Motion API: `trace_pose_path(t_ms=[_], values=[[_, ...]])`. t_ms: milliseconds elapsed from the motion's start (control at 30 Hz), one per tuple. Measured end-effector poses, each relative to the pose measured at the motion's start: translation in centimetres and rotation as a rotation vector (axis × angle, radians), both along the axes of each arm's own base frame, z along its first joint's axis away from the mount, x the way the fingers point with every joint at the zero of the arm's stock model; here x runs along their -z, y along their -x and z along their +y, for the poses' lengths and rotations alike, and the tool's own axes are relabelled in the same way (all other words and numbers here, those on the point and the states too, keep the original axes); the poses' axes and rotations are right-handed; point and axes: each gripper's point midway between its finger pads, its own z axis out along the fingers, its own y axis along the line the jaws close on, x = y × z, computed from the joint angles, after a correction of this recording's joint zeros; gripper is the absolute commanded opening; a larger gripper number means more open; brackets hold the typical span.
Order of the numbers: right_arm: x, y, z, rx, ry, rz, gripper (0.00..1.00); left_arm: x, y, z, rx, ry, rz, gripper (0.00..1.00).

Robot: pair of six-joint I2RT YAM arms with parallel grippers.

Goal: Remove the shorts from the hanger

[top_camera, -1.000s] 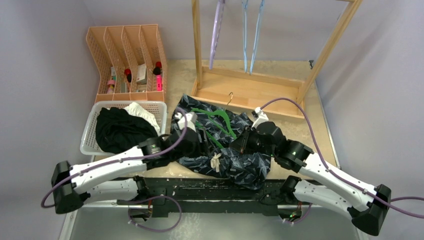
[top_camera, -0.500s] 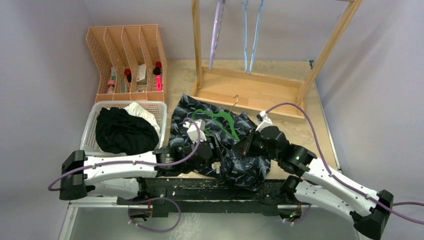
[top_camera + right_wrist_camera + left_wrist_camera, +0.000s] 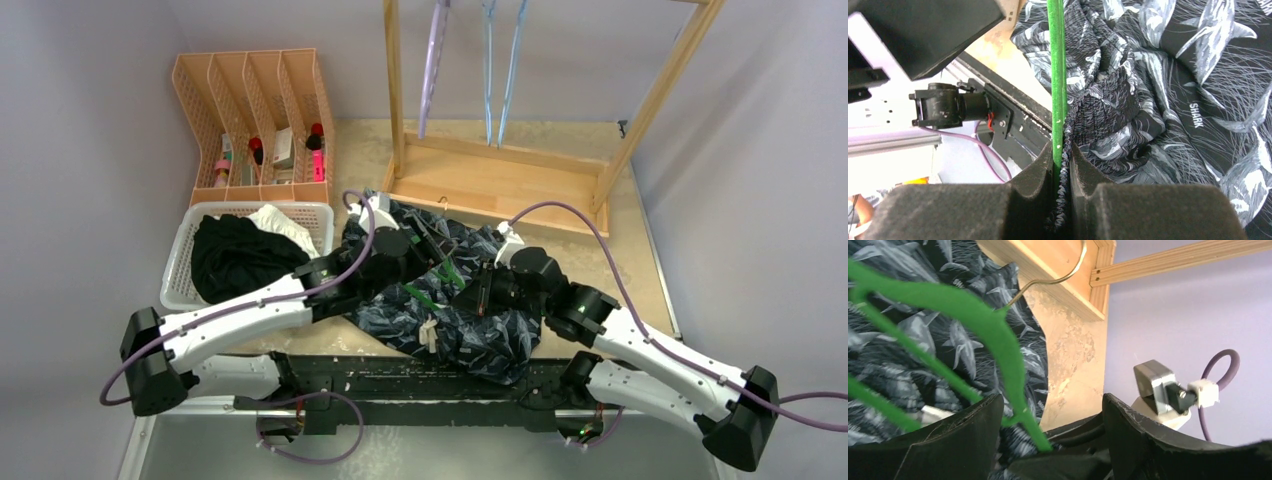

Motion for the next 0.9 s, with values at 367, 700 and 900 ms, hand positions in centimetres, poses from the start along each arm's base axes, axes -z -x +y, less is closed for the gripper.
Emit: trace_pose_path(t_ms=[367,700,900], values=[[-0.4,0.3,0.4,-0.043,-0.013,-0.019,0.0,3.1,-3.0,-1.1,0.063,-0.099,0.111,0.67],[-0.8,0.7,0.5,-0.081,-0.024,-0.037,0.0,4.0,-2.5,-1.3,0.085,-0.108,0.137,0.38],[-0.7,0.7,0.4,-0.079,-0.017,-0.038,0.03,4.8,-2.5,-1.8,0.093,-0.108,0.16,0.01]])
